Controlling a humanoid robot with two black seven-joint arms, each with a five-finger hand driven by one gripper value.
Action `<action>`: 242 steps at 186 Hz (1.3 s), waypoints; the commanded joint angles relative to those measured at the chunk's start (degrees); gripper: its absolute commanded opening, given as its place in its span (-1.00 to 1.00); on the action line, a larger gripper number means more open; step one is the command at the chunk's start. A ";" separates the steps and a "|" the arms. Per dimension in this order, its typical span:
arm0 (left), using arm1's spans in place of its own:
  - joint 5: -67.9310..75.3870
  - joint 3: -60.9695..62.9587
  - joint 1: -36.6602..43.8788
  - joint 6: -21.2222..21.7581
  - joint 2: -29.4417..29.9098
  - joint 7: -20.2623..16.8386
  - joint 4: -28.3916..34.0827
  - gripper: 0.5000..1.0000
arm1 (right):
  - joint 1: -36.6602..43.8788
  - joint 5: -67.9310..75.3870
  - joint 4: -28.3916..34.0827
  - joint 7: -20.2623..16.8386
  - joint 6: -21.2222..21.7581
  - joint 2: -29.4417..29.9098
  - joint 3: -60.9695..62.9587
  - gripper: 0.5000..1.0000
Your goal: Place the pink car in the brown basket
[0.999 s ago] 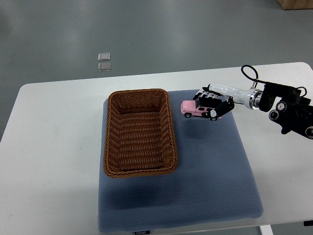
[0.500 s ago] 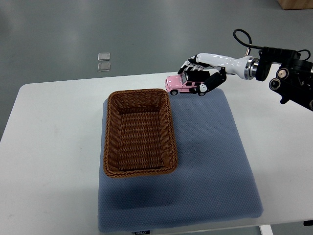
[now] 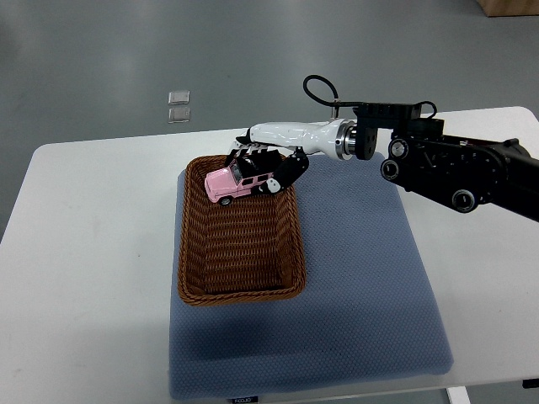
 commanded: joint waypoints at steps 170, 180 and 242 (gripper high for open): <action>0.00 0.00 0.01 0.01 0.00 -0.01 0.00 1.00 | -4.98 0.36 -6.86 -0.44 -5.65 7.13 -2.19 0.64; 0.00 0.00 0.01 0.01 0.00 -0.01 0.00 1.00 | -4.72 3.79 -6.95 -0.62 -5.30 6.52 -2.11 0.64; 0.00 0.00 0.01 0.01 0.00 -0.10 0.00 1.00 | -3.93 37.11 -6.86 -11.52 -3.98 -1.83 0.36 0.64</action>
